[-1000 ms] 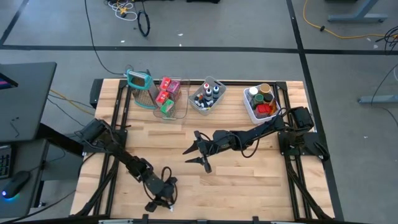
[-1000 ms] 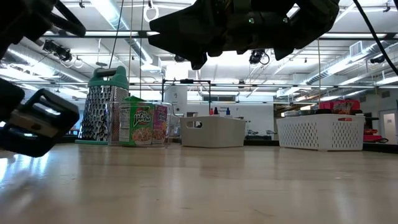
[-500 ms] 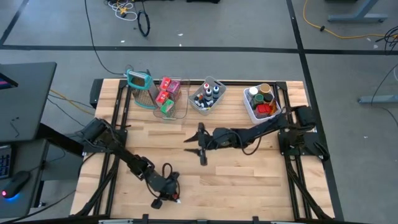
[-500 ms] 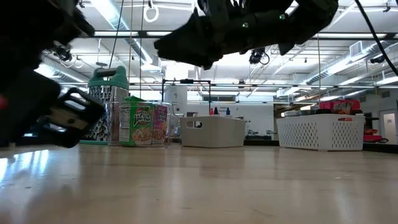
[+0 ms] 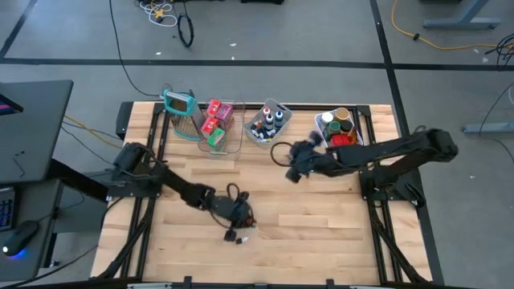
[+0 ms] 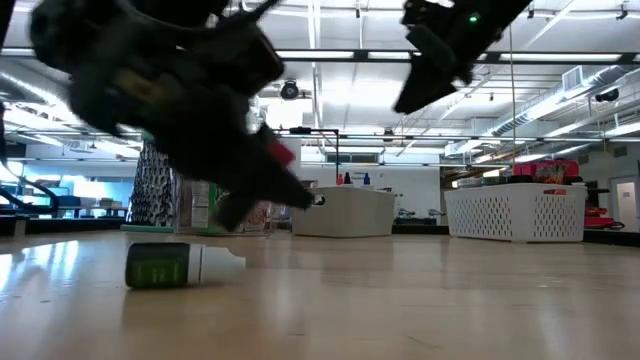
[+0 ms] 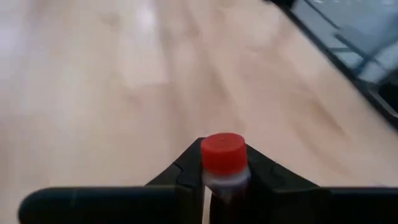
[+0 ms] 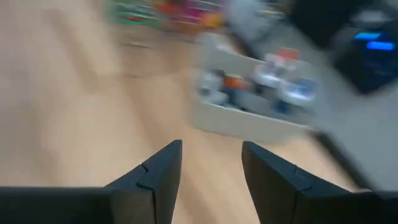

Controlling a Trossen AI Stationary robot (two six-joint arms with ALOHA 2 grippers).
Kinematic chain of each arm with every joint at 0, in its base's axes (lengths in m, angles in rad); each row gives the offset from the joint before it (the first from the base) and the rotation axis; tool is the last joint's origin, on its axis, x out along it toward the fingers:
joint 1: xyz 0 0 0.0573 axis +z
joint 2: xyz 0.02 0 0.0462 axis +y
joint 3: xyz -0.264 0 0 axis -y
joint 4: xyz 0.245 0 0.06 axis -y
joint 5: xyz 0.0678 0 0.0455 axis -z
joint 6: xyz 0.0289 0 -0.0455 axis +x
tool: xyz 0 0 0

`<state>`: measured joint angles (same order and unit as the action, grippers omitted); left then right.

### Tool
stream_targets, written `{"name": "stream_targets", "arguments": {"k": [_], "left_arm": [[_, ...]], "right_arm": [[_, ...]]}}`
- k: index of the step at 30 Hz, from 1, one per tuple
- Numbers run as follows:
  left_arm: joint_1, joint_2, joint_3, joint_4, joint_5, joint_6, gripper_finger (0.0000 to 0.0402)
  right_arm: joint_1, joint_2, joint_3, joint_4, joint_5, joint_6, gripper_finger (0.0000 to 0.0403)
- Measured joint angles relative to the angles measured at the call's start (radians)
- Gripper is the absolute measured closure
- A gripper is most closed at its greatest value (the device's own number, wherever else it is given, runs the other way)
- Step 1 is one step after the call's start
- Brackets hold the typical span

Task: Pick & Place Kitchen Items
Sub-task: Put the medium red food coloring bottle into the gray bin

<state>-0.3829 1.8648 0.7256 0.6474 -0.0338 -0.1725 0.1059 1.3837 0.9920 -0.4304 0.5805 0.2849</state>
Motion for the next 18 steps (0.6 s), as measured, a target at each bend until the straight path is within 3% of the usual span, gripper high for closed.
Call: {"name": "stream_targets", "arguments": {"k": [5, 10, 18], "left_arm": [[0.128, 0.0, 0.055, -0.004, 0.002, 0.061, 0.033], [0.287, 0.0, 0.154, -0.008, -0.006, 0.121, 0.0338], [0.544, 0.0, 0.312, -0.085, -0.291, 0.149, 0.0332]], "right_arm": [[0.027, -0.071, 0.0, -0.233, 0.235, 0.127, 0.0225], [0.028, -0.108, 0.0, -0.445, 0.196, 0.309, 0.0225], [0.026, -0.112, 0.0, -0.595, 0.277, 0.414, 0.0225]]}}
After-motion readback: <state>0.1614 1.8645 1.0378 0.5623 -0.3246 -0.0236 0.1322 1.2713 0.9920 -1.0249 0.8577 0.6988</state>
